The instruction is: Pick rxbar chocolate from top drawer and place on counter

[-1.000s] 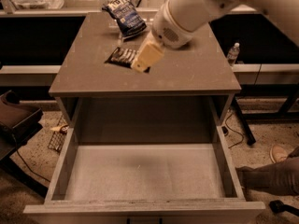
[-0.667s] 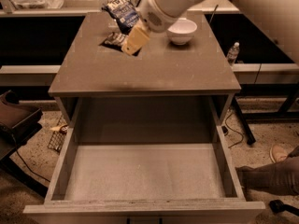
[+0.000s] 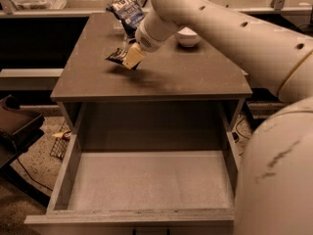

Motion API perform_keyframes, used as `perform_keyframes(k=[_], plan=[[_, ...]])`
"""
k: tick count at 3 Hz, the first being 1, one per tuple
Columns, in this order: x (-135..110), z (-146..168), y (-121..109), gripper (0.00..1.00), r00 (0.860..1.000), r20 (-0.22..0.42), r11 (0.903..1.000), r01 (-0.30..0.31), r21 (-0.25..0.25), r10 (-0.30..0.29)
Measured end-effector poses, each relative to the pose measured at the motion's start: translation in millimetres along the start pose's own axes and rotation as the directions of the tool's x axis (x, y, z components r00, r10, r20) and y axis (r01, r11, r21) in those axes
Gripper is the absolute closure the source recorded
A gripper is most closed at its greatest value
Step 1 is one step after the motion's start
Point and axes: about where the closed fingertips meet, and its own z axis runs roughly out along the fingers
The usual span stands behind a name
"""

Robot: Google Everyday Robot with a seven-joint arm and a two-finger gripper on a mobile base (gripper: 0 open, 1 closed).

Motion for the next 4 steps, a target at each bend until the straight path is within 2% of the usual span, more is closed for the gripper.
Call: perform_keyframes(k=[4], plan=[[0.9,11.3,4.3,0.05,1.0,-0.003,0.9999,0.002,-0.012,-0.002]])
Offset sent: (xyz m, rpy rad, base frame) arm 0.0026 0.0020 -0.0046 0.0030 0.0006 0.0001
